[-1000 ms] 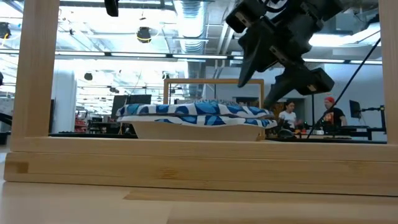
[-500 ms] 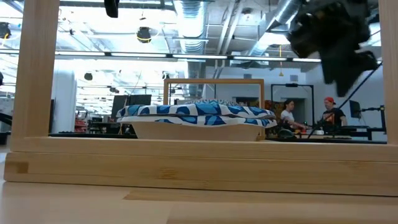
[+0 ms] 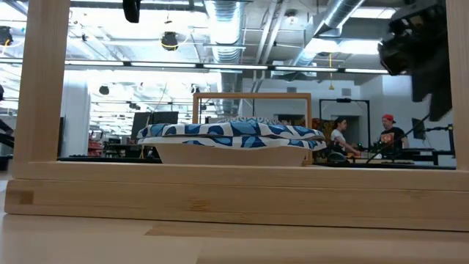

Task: Place and stack bowls onto a shelf
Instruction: Stack the blue patterned bowl into the orange patterned bowl

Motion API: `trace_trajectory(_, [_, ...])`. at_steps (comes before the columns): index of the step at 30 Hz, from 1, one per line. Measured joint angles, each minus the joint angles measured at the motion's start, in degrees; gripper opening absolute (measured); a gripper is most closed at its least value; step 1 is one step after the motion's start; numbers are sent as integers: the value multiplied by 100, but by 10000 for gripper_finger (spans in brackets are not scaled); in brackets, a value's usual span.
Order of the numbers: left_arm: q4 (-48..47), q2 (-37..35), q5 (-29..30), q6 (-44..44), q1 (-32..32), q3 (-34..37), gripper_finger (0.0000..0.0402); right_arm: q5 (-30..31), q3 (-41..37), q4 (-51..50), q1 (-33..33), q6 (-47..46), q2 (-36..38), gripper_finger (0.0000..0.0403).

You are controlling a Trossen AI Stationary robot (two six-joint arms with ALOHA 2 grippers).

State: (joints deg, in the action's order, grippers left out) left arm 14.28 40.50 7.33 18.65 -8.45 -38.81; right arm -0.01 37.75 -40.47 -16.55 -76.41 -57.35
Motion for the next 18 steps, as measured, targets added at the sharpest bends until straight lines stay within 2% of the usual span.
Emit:
trace_trajectory(9, [-84,-1,14,0,0,0,111,-729,9,-992,-547,-1399,6,255])
trace_trajectory(18, [-92,0,90,-104,0,0,111,-760,7,-1041,-1186,-2135,-631,255])
